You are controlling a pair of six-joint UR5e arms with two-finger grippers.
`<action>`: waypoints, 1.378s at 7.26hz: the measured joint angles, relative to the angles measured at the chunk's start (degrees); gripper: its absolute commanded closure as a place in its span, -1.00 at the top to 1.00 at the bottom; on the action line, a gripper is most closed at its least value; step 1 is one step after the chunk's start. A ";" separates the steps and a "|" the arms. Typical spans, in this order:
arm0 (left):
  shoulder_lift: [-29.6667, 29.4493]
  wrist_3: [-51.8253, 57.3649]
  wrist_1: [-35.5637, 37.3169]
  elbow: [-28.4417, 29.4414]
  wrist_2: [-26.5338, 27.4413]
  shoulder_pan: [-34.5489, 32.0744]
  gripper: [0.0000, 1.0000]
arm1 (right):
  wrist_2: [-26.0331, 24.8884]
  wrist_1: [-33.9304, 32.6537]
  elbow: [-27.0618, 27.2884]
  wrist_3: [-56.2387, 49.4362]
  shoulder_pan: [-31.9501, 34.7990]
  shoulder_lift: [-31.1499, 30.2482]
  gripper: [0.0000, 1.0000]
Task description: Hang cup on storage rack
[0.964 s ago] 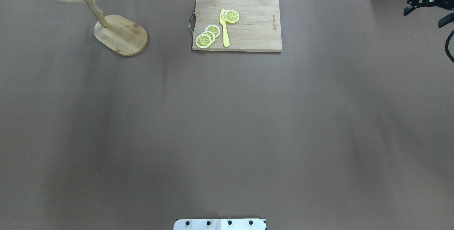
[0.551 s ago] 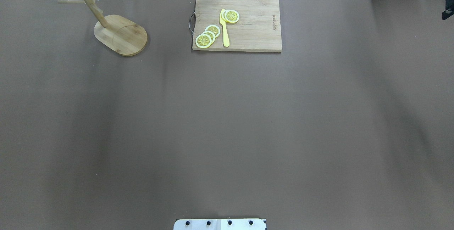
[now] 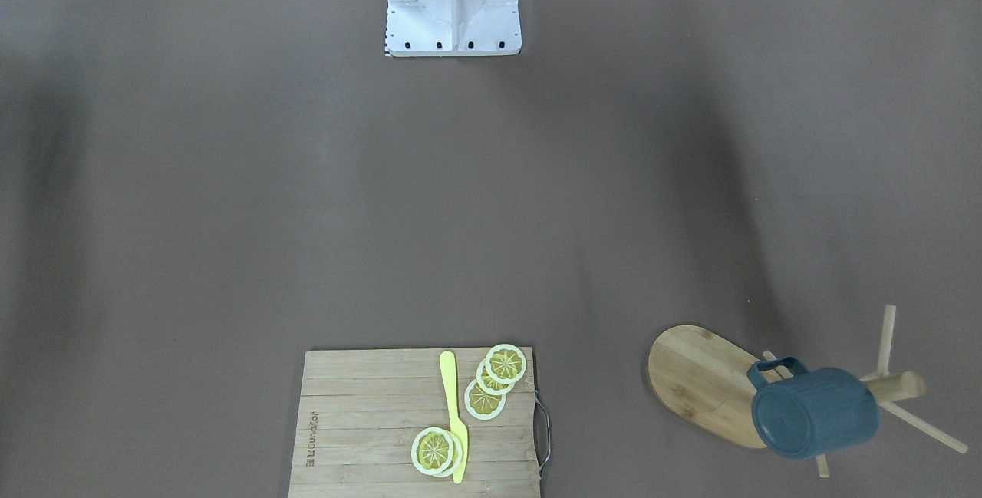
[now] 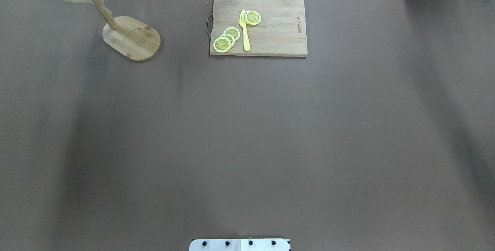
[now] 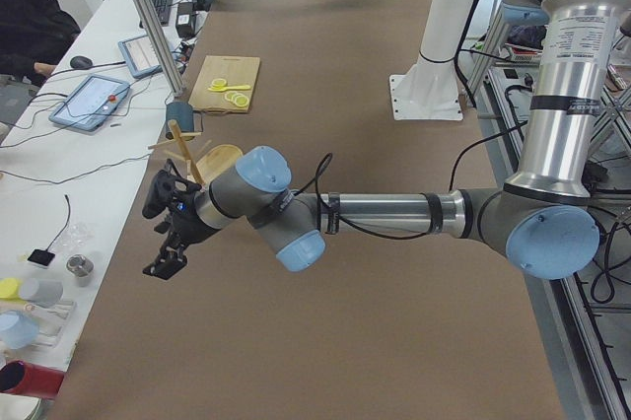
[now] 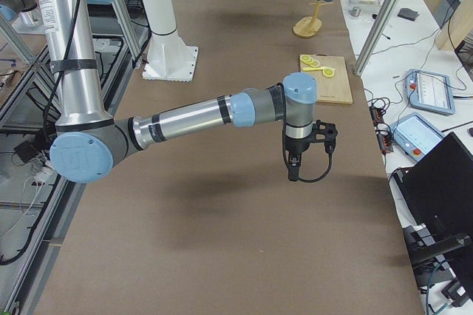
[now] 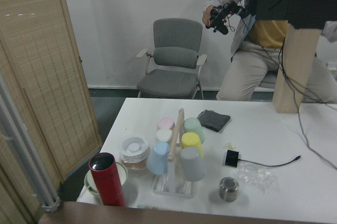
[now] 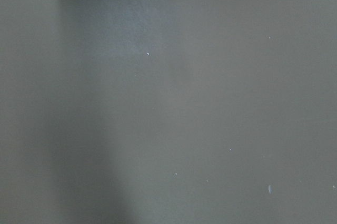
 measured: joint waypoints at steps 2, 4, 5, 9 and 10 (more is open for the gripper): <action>1.10 11.63 19.77 -1.01 -5.05 0.87 0.96 | 0.85 0.03 -0.09 -4.35 1.00 -4.07 1.00; -0.16 16.01 36.41 -6.25 -11.41 3.40 0.97 | 1.31 0.03 -0.16 -8.04 1.45 -7.67 1.00; -0.88 16.45 43.40 -10.39 -12.89 5.39 0.97 | 1.90 0.03 -0.29 -9.42 1.57 -9.30 1.00; -2.12 16.56 51.68 -14.42 -19.72 7.74 0.97 | 8.02 -0.07 -0.47 -11.26 4.30 -11.47 1.00; -1.49 16.69 50.47 -13.66 -20.46 7.76 0.97 | 8.54 -0.36 -0.49 -9.59 4.45 -9.59 1.00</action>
